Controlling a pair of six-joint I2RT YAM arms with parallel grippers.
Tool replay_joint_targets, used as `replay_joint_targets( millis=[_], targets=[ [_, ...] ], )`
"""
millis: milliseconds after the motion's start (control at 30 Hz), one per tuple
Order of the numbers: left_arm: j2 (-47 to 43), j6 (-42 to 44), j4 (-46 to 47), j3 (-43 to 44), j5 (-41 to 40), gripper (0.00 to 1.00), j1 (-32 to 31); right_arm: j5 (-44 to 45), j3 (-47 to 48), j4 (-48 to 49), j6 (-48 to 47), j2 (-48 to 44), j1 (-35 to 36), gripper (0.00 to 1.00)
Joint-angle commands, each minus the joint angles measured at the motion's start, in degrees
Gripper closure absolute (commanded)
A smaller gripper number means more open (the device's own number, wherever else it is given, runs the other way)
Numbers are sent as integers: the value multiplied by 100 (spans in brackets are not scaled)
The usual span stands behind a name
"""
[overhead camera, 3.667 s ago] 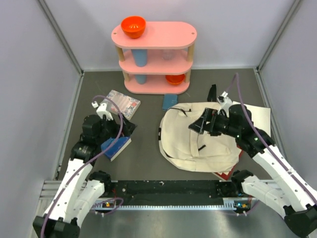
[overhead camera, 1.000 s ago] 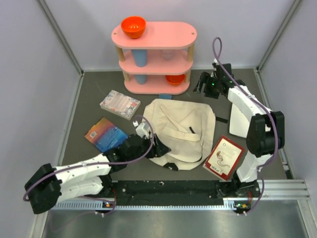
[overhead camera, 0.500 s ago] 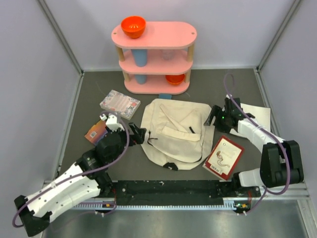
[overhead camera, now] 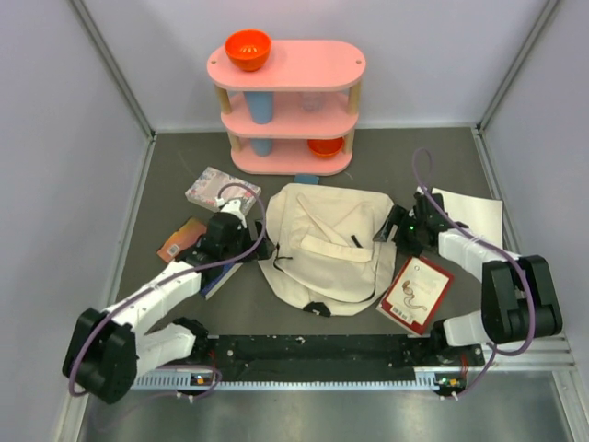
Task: Pack the student bag
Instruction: Adjust the student bag at the center of the board.
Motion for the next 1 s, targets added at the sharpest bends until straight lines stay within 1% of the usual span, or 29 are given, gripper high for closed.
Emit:
replay_joint_targets(
  millis=[0,67,133,167,267,300,367,400,467,500,533,600,633,667,700,733,767,833,867,933,967],
  targets=[
    [626,180,814,105,1002,2,103,-375,-21,476,102,74,10,23],
    [917,119,753,237,889,2,156,-419,-12,537,120,91,10,24],
    [1225,137,1024,159,862,2,217,-454,32,528,120,153,10,24],
    [1435,119,1365,89,879,2,252,-471,75,537,138,170,10,24],
    [1865,58,1579,158,1222,2,446,-516,137,598,138,258,19,28],
    [1937,31,1623,167,1292,7,472,-533,155,607,138,276,10,33],
    [1973,-30,1850,54,1766,12,516,-612,199,695,129,320,10,42],
    [1938,-65,2174,-17,1976,20,508,-708,216,791,129,329,10,50],
    [1781,-188,2501,-218,2477,26,508,-840,304,888,112,320,10,60],
    [1727,-241,2798,-272,2601,36,508,-963,348,984,111,320,19,62],
    [1683,-328,2923,-333,2872,40,508,-1025,392,1011,120,329,10,65],
    [1630,-364,3161,-422,3120,50,508,-1235,611,1091,85,372,10,77],
    [1622,-390,3231,-430,3225,63,508,-1280,699,1082,68,390,10,82],
    [1604,-408,3293,-448,3392,67,508,-1298,883,1065,76,417,19,87],
    [1578,-434,3337,-457,3506,71,508,-1367,989,1056,68,452,10,87],
    [1543,-478,3485,-483,3612,81,499,-1420,1103,1012,59,461,10,90],
    [1447,-505,3548,-535,3770,85,490,-1447,1296,986,50,487,10,93],
    [1271,-592,3723,-641,3806,91,446,-1570,1499,994,68,583,10,94],
    [1044,-610,3750,-763,3771,96,429,-1666,1743,994,50,653,19,97],
    [735,-576,3786,-904,3605,98,341,-1816,2008,924,102,925,45,98],
    [386,-549,3707,-1044,3482,98,315,-1825,2262,863,76,1022,63,98]
  ],
)
